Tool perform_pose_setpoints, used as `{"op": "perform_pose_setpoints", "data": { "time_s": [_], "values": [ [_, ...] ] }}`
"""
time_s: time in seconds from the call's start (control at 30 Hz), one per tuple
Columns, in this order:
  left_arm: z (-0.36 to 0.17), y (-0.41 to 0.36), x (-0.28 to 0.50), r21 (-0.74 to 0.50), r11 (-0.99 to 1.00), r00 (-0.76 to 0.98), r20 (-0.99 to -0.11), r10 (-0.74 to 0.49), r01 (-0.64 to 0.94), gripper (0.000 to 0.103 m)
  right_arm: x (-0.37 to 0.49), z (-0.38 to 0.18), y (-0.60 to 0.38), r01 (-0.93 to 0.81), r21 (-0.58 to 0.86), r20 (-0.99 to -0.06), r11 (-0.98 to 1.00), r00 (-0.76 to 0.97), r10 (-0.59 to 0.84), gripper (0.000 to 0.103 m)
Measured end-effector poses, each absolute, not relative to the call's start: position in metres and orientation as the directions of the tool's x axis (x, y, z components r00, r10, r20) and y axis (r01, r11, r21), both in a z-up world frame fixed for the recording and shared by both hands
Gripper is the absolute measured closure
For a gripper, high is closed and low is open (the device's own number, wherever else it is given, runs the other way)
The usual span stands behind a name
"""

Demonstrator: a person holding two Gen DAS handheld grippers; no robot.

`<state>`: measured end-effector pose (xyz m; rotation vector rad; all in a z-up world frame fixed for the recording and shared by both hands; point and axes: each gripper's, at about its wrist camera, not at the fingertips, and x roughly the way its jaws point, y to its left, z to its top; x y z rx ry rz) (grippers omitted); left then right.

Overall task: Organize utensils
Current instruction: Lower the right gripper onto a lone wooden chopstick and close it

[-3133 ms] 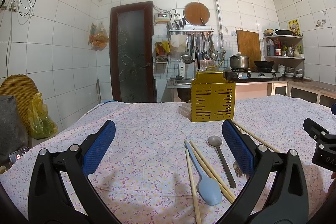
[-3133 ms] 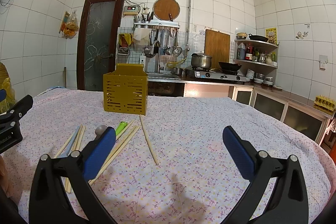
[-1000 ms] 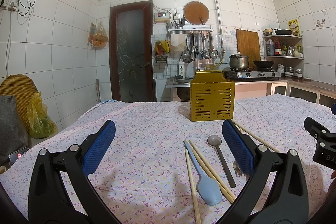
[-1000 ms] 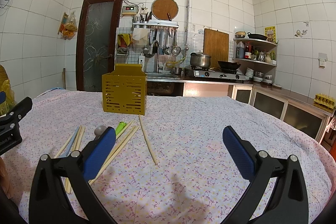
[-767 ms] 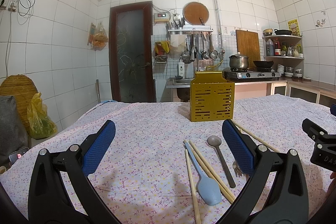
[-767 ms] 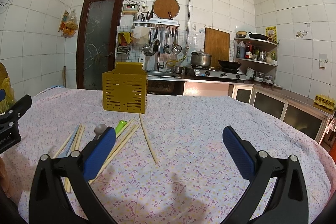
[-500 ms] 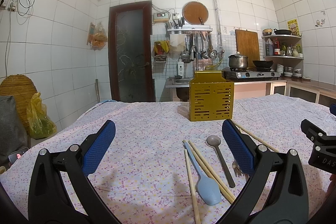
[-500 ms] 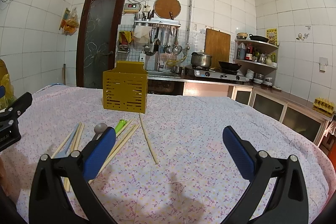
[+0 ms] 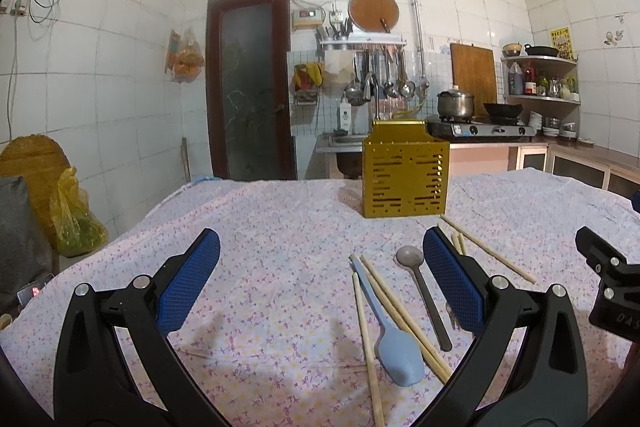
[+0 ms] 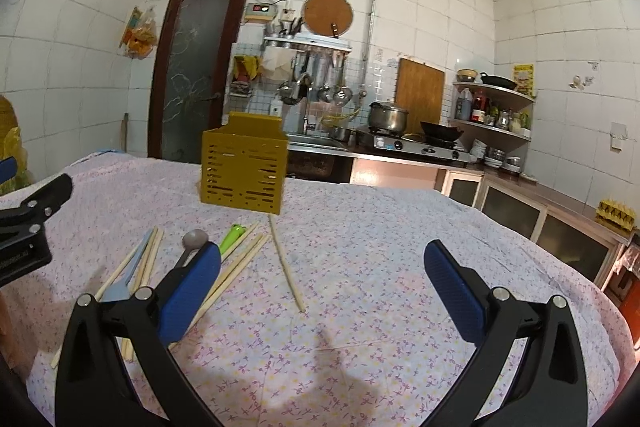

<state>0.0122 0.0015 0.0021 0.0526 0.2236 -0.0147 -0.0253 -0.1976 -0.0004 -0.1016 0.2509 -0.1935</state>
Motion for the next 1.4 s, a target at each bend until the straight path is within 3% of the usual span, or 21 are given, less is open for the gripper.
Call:
{"op": "perform_pose_setpoints", "data": {
  "time_s": [0.2,0.57,0.83,1.17,1.33,1.4],
  "values": [
    [-0.003,0.003,0.025,0.027,0.999,0.958,-0.285,-0.034,0.044,0.005,-0.016,-0.002,-0.198,0.134,-0.118,-0.293,0.984,0.942,-0.164,0.004],
    [0.001,0.015,0.099,0.037,0.999,0.853,-0.521,-0.014,0.039,0.005,0.036,0.006,-0.202,0.066,-0.122,-0.42,0.99,0.9,-0.111,0.004],
    [-0.004,0.014,0.156,-0.012,0.999,0.766,-0.642,-0.036,0.038,0.005,0.098,0.019,-0.223,0.051,-0.077,-0.489,0.996,0.869,-0.082,0.004],
    [-0.048,0.007,0.173,0.038,0.997,0.654,-0.756,-0.012,0.061,0.005,0.193,-0.033,-0.237,0.034,-0.111,-0.662,0.993,0.743,-0.099,0.006],
    [-0.055,0.01,0.17,0.034,0.998,0.636,-0.771,-0.009,0.056,0.005,0.211,-0.053,-0.236,0.014,-0.094,-0.75,0.995,0.657,-0.08,0.031],
    [-0.055,0.01,0.168,0.027,0.998,0.633,-0.774,-0.017,0.06,0.005,0.21,-0.056,-0.238,0.011,-0.061,-0.761,0.998,0.647,-0.053,0.034]
  ]
}}
